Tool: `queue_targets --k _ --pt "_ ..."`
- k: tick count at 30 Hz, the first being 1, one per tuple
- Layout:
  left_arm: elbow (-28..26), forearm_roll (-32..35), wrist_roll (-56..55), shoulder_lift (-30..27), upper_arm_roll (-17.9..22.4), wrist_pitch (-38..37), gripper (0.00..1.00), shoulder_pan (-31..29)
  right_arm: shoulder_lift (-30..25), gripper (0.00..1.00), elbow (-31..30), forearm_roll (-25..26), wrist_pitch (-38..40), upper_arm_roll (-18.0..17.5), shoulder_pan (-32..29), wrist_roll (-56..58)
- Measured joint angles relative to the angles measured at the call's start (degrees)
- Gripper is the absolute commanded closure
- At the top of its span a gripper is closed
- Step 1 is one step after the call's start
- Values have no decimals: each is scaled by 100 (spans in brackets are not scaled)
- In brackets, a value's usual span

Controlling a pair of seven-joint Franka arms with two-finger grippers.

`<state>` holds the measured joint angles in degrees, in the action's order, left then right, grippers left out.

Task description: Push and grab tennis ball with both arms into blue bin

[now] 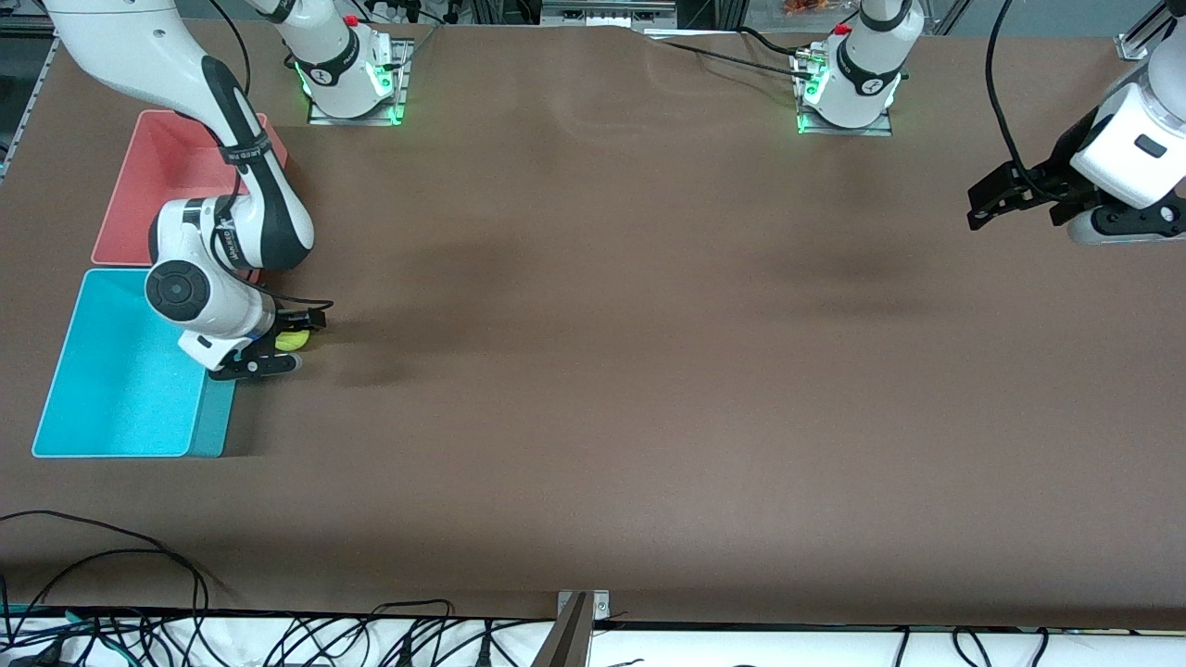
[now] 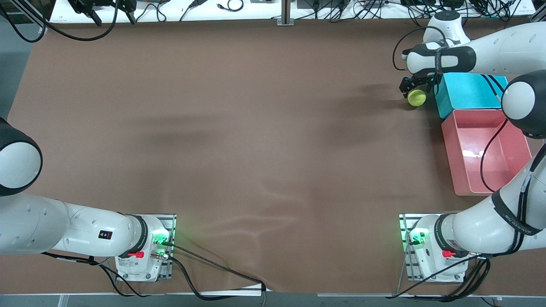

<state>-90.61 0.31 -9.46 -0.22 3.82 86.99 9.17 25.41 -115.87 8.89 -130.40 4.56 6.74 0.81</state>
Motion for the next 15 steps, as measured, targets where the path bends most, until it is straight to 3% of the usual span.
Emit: queue_targets --k 8,10,12,14,15 --pt "-14 0 10 -19 60 0 0 -2 155 0 0 185 -107 14 0 -2" --pt "-14 0 66 -23 66 0 0 -3 212 6 0 232 -181 34 -2 -3" --pt "-14 0 231 -26 69 0 0 -4 271 15 -1 254 -229 57 -2 -3" --pt "-14 0 418 -26 74 0 0 -8 312 32 0 260 -262 72 -3 -3" --pt "-14 0 618 -29 105 1 0 -20 350 53 0 265 -295 78 -2 -1"
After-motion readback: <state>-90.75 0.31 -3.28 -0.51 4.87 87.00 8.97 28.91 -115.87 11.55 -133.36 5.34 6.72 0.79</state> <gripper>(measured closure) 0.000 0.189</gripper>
